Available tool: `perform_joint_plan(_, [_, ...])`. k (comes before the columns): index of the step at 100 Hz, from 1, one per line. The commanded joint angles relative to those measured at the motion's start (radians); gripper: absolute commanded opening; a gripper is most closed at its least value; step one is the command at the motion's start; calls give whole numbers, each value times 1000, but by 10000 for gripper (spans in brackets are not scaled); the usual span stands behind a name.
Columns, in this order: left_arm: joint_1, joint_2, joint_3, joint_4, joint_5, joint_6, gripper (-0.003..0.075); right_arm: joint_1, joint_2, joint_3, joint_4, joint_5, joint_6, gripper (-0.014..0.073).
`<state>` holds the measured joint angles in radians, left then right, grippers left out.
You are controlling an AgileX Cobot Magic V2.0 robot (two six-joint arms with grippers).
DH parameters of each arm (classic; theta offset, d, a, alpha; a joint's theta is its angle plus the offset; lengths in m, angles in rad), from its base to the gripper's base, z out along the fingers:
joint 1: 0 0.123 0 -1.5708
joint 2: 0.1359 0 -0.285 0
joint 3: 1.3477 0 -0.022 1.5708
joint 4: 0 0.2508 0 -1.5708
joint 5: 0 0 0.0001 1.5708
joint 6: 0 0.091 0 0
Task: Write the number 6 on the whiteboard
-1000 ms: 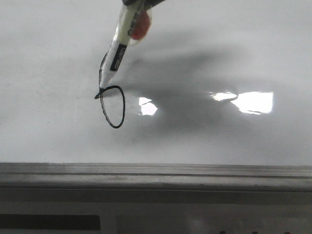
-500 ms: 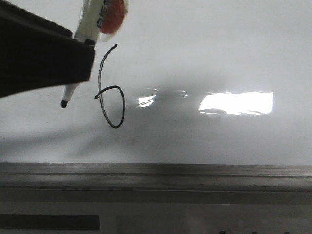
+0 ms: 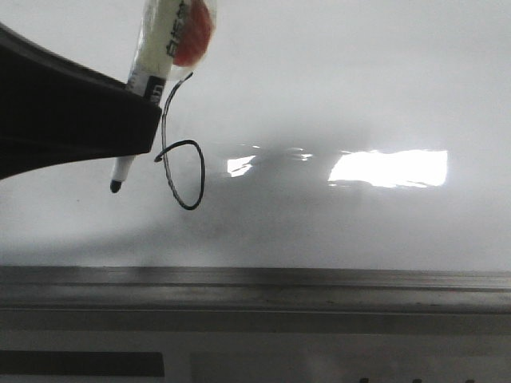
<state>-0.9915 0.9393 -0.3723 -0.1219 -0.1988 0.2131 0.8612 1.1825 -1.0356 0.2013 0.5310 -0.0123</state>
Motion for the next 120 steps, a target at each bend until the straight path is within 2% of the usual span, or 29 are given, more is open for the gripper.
perform_joint_plan(1, [-7,-4,-34,-32,-78,-7,-20,0,-26,-30,0,-54,-14,318])
perform_joint_plan(5, [-7,-4,-34,-52,-78,-9,-20,-2,-26,-30,-3,-54,-14,446])
perform_joint_plan(12, [-2,-4,-34,-185,-71,-11,-20,-2,-26,-30,-12,-56,-14,563])
perform_joint_plan(24, [53,-4,-34,-620,-58,-11,-20,-2,-26,-30,-13,-50,-14,538])
perform_joint_plan(31, [96,-4,-34,-732,-27,-11,-20,-2,-26,-30,-13,-43,-14,507])
perform_joint_plan(50, [187,13,-34,-792,75,-11,-20,-2,-26,-30,-13,-34,-14,477])
perform_joint_plan(63, [194,40,-34,-792,94,-11,-18,-2,-26,-30,-13,-34,-14,477])
perform_joint_plan(68, [194,41,-34,-792,91,-11,9,-2,-26,-30,-11,-34,-14,477])
perform_joint_plan(75, [194,39,-34,-790,82,-11,121,-2,-26,-30,-8,-34,-14,477])
perform_joint_plan(85, [194,39,-34,-790,79,-11,379,-2,-26,-30,-6,-32,-14,477])
perform_joint_plan(89, [194,35,-34,-790,82,-11,459,-2,-26,-30,-4,-30,-14,477])
perform_joint_plan(96, [194,32,-34,-790,88,-11,526,-2,-26,-30,1,-28,-14,477])
perform_joint_plan(105, [194,13,-34,-790,95,-11,524,-2,-27,-30,1,-26,-14,473])
perform_joint_plan(112, [194,-20,-34,-790,107,-11,516,-2,-41,-30,1,-19,-14,432])
perform_joint_plan(116, [194,-44,-34,-787,121,-9,505,-2,-58,-27,-2,-14,-14,365])
perform_joint_plan(120, [194,-77,-34,-775,140,-5,477,-2,-80,-19,-8,-20,-14,260])
